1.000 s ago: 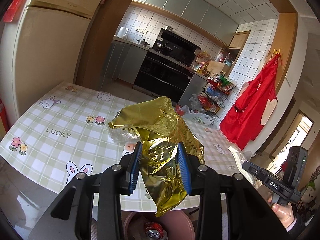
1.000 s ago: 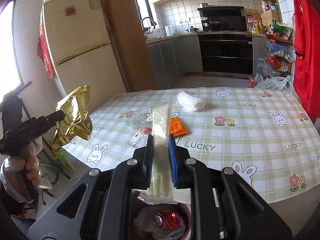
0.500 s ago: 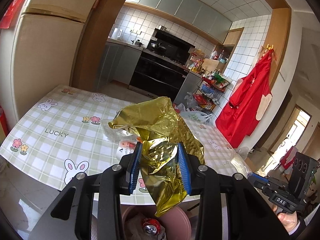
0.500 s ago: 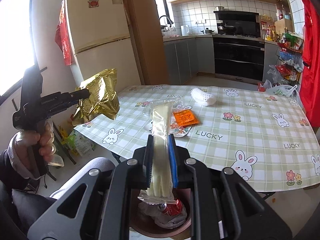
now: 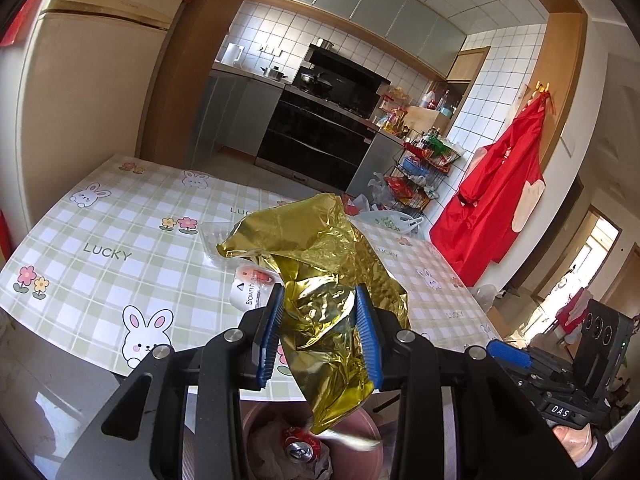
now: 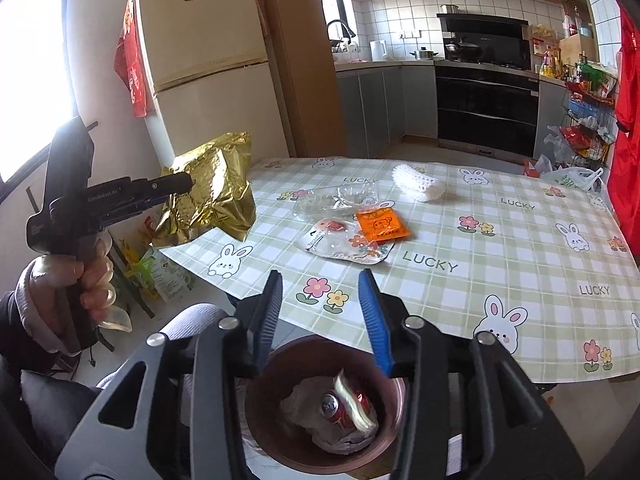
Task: Collect trash
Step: 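Carry the fork over the bin and open the right gripper while the left holds the foil, then lower the gold foil over the bin and open the left gripper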
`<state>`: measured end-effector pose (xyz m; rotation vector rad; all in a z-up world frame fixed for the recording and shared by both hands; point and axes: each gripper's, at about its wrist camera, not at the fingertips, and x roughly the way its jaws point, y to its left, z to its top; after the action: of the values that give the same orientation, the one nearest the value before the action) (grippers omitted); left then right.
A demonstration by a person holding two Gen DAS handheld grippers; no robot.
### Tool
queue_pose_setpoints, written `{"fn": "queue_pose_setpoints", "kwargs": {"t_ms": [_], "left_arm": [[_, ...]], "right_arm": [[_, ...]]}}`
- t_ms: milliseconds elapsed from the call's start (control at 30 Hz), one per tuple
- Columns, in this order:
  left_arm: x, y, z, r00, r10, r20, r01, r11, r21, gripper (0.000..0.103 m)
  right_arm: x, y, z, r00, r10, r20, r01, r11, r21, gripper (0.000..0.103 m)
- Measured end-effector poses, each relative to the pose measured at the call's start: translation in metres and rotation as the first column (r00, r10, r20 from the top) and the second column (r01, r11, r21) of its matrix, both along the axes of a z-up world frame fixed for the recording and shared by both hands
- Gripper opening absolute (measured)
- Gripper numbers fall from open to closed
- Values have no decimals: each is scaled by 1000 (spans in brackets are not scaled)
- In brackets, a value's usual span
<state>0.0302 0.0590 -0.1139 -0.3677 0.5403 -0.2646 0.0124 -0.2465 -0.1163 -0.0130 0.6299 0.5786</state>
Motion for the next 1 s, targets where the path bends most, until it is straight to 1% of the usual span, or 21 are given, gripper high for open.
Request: {"fn": "queue_pose_setpoints", "kwargs": {"t_ms": [33, 67, 133, 167, 200, 367, 500, 633, 833, 1000], "left_arm": [[0, -1, -1, 1000, -3, -1, 3, 1000, 3, 34], [-1, -2, -1, 1000, -7, -1, 7, 1000, 6, 34], [-2, -6, -3, 1000, -17, -4, 17, 1000, 11, 34], [-3, -8, -5, 1000, -24, -7, 24, 1000, 14, 34], [-3, -11, -6, 999, -32, -9, 32, 999, 18, 34], [-4, -26, -15, 997, -70, -33, 72, 997, 35, 35], [-5, -36, -24, 993, -103, -57, 106, 993, 42, 35], [-7, -53, -32, 983, -165, -84, 169, 984, 52, 35], [-11, -82, -45, 953, -276, -124, 285, 956, 62, 35], [-10, -91, -51, 938, -311, -151, 323, 944, 60, 35]], "right_arm": [[1, -2, 2, 1000, -15, 12, 15, 1000, 3, 64], [0, -3, 5, 999, -40, 29, 40, 999, 5, 71], [-1, -8, 10, 995, -77, 63, 76, 997, 16, 91], [-2, -10, 12, 992, -101, 81, 100, 995, 16, 95], [-3, -12, 15, 986, -130, 105, 130, 991, 15, 97], [-3, -26, 17, 960, -238, 147, 237, 971, 24, 97], [0, -38, 13, 945, -297, 137, 294, 955, 42, 97], [4, -43, 6, 943, -313, 110, 310, 950, 47, 97], [5, -44, -3, 944, -317, 88, 314, 948, 46, 97], [6, -45, -7, 945, -319, 75, 316, 948, 44, 97]]}}
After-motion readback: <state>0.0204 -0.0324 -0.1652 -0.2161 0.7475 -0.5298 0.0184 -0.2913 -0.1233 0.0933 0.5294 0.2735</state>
